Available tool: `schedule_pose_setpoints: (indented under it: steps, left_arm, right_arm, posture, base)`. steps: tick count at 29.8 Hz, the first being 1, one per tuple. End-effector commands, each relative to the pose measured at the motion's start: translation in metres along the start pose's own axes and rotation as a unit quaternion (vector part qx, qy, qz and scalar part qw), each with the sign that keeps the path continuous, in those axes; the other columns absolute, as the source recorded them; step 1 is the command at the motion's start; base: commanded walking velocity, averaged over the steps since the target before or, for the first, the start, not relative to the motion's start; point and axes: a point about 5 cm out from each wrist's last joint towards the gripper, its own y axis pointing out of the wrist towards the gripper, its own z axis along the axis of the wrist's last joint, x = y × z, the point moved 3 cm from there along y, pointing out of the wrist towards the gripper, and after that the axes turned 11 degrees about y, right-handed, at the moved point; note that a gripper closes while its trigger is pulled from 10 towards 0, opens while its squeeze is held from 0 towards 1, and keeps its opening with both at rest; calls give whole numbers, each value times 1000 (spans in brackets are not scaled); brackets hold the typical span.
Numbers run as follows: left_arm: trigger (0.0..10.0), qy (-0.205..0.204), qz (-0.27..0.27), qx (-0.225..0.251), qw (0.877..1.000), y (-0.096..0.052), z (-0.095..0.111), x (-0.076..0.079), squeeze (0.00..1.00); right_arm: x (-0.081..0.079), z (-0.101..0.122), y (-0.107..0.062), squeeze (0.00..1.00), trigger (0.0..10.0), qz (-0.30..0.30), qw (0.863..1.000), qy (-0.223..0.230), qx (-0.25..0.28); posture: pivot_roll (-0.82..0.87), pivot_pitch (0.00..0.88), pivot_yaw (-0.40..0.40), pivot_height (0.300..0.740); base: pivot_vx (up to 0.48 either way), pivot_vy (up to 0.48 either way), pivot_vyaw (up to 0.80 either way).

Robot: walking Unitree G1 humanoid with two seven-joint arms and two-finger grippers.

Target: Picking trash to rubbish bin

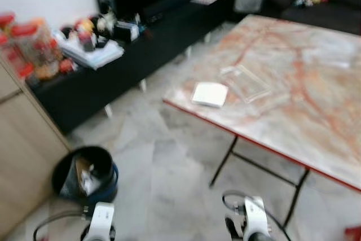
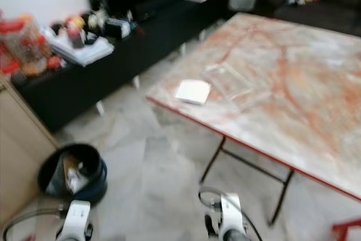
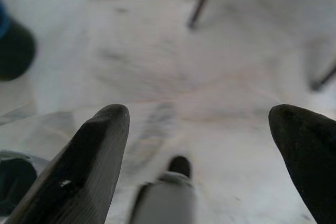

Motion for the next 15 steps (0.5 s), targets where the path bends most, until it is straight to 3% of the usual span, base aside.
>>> schedule_pose_setpoints:
  steps: [1, 15]
  left_arm:
    - [10000, 3, -5, -12, 1000, -1, -6, 1, 0]
    - [10000, -2, -6, -18, 1000, -2, -10, 1, 0]
  right_arm:
    - [-1, -1, 0, 0, 10000, -3, 1000, 7, -2]
    - [-1, 0, 1, 0, 10000, -3, 1000, 8, -1]
  posture:
    - [6, 0, 15, 740]
    - [9, 0, 13, 740]
  base:
    - [0, 0, -788]
    - [0, 0, -784]
